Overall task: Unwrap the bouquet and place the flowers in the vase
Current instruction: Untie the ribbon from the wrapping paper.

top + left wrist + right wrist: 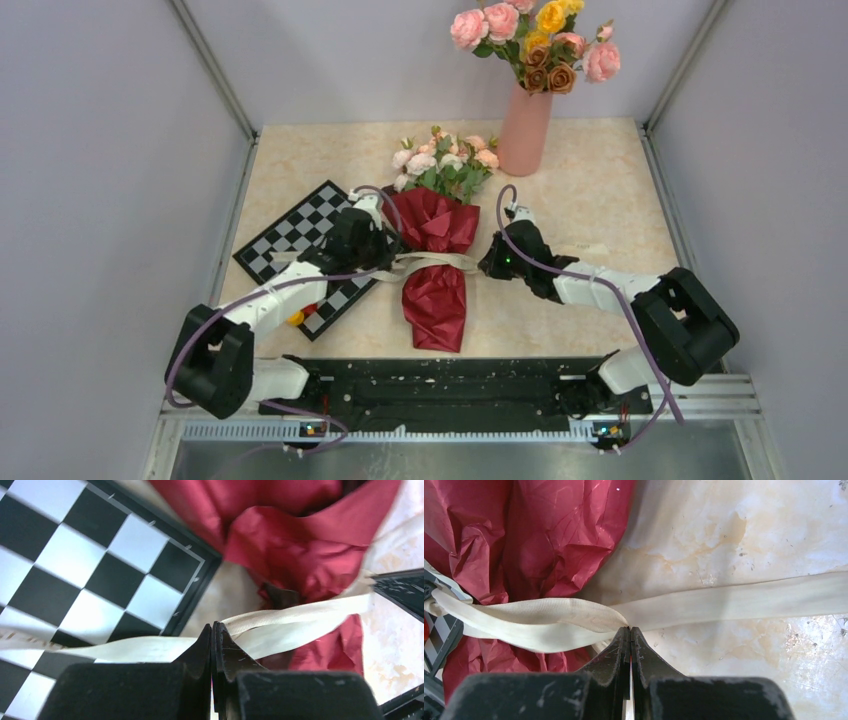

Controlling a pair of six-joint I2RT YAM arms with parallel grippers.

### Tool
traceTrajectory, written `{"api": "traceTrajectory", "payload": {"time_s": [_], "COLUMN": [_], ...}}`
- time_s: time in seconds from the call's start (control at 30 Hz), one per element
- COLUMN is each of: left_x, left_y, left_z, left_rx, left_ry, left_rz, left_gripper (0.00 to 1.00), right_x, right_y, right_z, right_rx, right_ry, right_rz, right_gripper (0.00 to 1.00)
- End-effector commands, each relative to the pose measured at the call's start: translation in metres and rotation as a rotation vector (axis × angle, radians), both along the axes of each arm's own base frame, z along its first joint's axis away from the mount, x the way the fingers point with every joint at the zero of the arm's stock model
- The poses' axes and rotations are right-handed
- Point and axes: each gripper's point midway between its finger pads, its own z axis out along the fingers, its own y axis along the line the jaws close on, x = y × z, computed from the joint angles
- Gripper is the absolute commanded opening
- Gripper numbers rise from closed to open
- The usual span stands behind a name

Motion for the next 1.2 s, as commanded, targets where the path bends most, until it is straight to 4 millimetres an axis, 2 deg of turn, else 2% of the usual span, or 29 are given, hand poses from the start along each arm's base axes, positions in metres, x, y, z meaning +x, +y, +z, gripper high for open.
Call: {"api": "traceTrajectory", "payload": {"time_s": [0.0, 0.13, 0.17, 0.27, 0.33, 0.4, 0.47, 0.57, 0.63, 0.73, 0.87, 1.17], "left_x": [0.001, -0.006, -0.006, -0.006, -0.004, -0.003, -0.004, -0.010, -0.017, -0.028, -0.037, -0.037], "left_y": [0.017, 0.024, 0.024, 0.026, 0.027, 0.027, 0.021, 0.006, -0.011, -0.038, -0.068, -0.099], "left_z": [-0.001, -0.004, -0.001, 0.011, 0.021, 0.036, 0.052, 0.077, 0.090, 0.099, 0.092, 0.067], "left_rx": [-0.102, -0.121, -0.116, -0.098, -0.082, -0.074, -0.086, -0.137, -0.170, -0.168, -0.132, 0.019], "left_ry": [0.026, 0.043, 0.035, 0.009, -0.018, -0.060, -0.109, -0.187, -0.229, -0.277, -0.261, -0.244], "left_rz": [0.073, 0.037, 0.026, 0.006, -0.009, -0.032, -0.086, -0.187, -0.269, -0.394, -0.506, -0.599], "left_gripper": [0.00, 0.12, 0.19, 0.49, 0.65, 0.74, 0.77, 0.75, 0.73, 0.71, 0.67, 0.64], "right_x": [0.006, 0.006, 0.006, 0.006, 0.006, 0.007, 0.007, 0.008, 0.008, 0.009, 0.008, 0.007], "right_y": [-0.001, 0.001, 0.002, 0.003, 0.004, 0.005, 0.005, 0.006, 0.006, 0.006, 0.006, 0.006], "right_z": [0.005, 0.005, 0.006, 0.007, 0.008, 0.010, 0.011, 0.013, 0.014, 0.015, 0.014, 0.013], "right_rx": [0.011, 0.010, 0.012, 0.015, 0.019, 0.019, 0.016, 0.017, 0.017, 0.017, 0.014, 0.014], "right_ry": [-0.028, -0.030, -0.032, -0.035, -0.036, -0.038, -0.040, -0.046, -0.050, -0.051, -0.047, -0.046], "right_rz": [-0.013, 0.003, 0.006, 0.014, 0.019, 0.024, 0.026, 0.031, 0.033, 0.033, 0.037, 0.038], "right_gripper": [0.00, 0.00, 0.00, 0.00, 0.00, 0.00, 0.00, 0.00, 0.00, 0.00, 0.00, 0.00]}}
